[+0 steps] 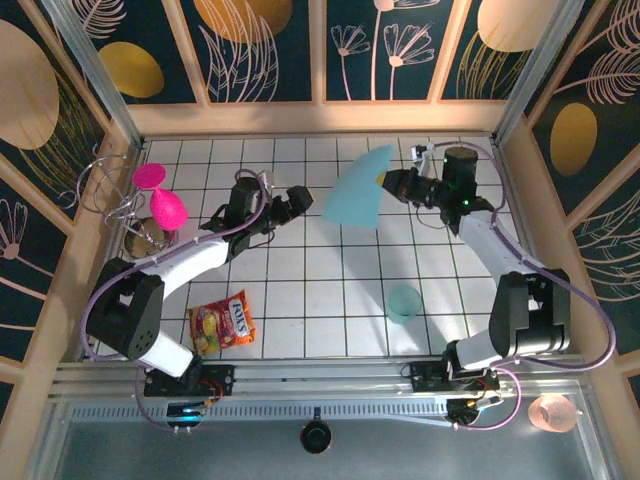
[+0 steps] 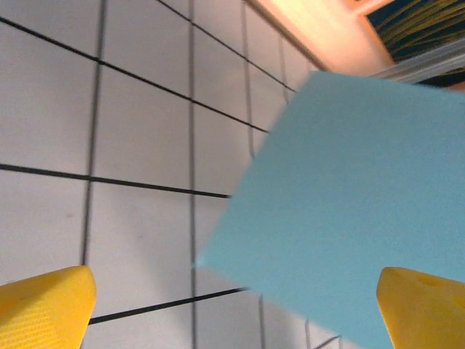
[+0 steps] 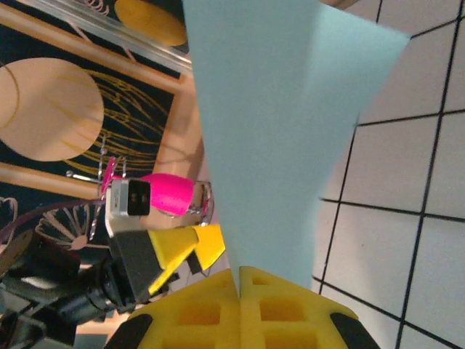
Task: Fold a paper plane with a square sheet of paper (pick it up from the middle)
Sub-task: First fold in half a square sheet of paper at the center of the table.
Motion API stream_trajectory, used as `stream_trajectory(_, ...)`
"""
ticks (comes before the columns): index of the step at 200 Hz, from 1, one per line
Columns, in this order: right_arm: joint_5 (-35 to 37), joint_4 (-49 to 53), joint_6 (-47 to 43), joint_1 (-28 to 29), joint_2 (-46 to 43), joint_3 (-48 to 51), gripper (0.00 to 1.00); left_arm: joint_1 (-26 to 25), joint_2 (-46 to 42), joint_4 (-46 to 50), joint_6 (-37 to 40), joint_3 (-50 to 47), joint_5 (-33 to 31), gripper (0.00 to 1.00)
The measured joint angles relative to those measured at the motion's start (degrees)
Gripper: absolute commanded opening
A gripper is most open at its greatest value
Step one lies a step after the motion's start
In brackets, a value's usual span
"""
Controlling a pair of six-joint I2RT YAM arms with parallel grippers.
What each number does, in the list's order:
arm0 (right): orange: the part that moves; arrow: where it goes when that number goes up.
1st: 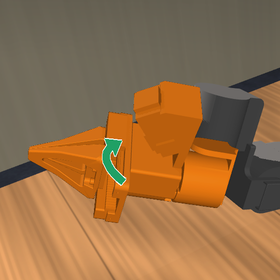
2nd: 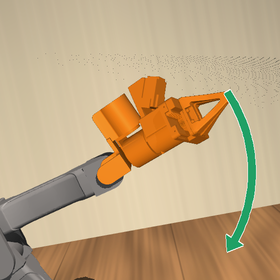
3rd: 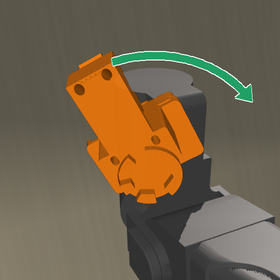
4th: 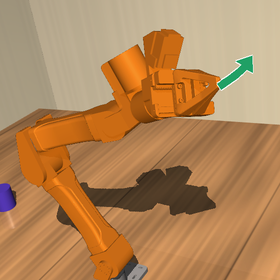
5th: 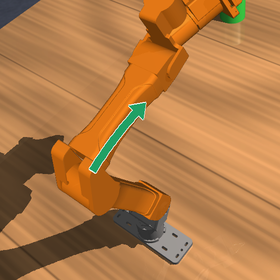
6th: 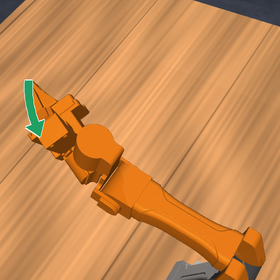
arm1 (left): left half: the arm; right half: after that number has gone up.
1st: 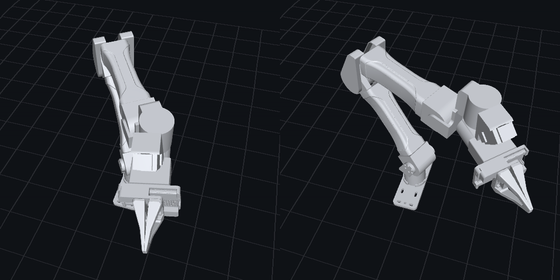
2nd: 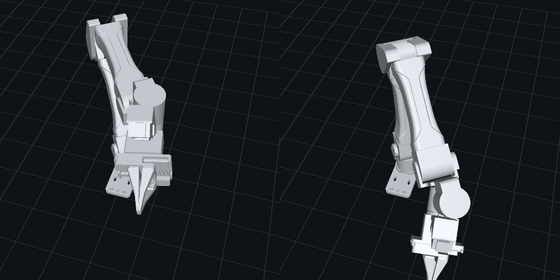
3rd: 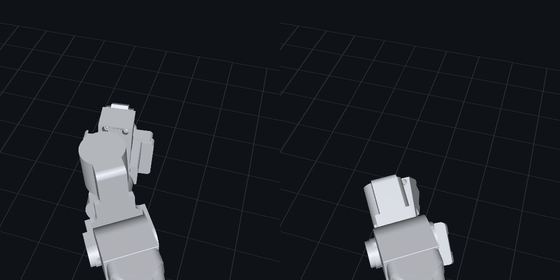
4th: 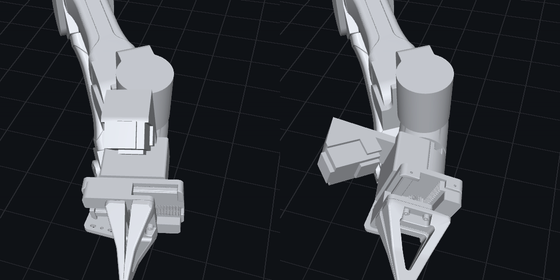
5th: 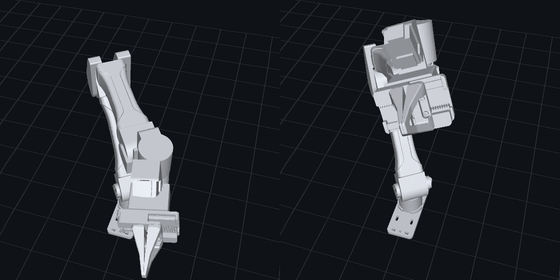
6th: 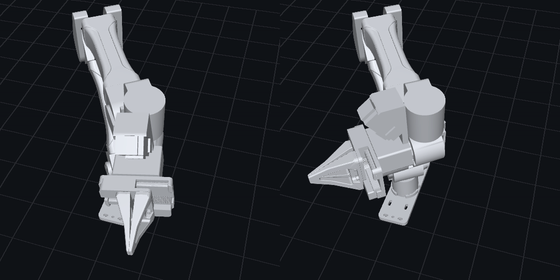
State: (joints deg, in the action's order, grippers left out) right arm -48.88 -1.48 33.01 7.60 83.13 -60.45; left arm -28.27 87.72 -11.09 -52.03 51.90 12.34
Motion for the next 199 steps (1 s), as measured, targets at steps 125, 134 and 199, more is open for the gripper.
stream_trajectory(125, -1.88, -6.91, 8.31, 14.69, 17.07, -0.9, 0.0, 0.0, -3.58, -3.78, -0.2, -10.1, 0.87, 0.97)
stream_trajectory(134, -2.75, -8.9, 9.86, 15.04, 19.3, -0.44, 0.0, 0.0, -3.58, -3.82, -0.42, -10.6, 1.09, 0.96)
stream_trajectory(199, -3.82, -13.25, 10.54, 14.32, 25.4, 3.69, 0.0, -0.07, 2.14, -5.18, -0.68, -10.88, 5.03, 0.82)
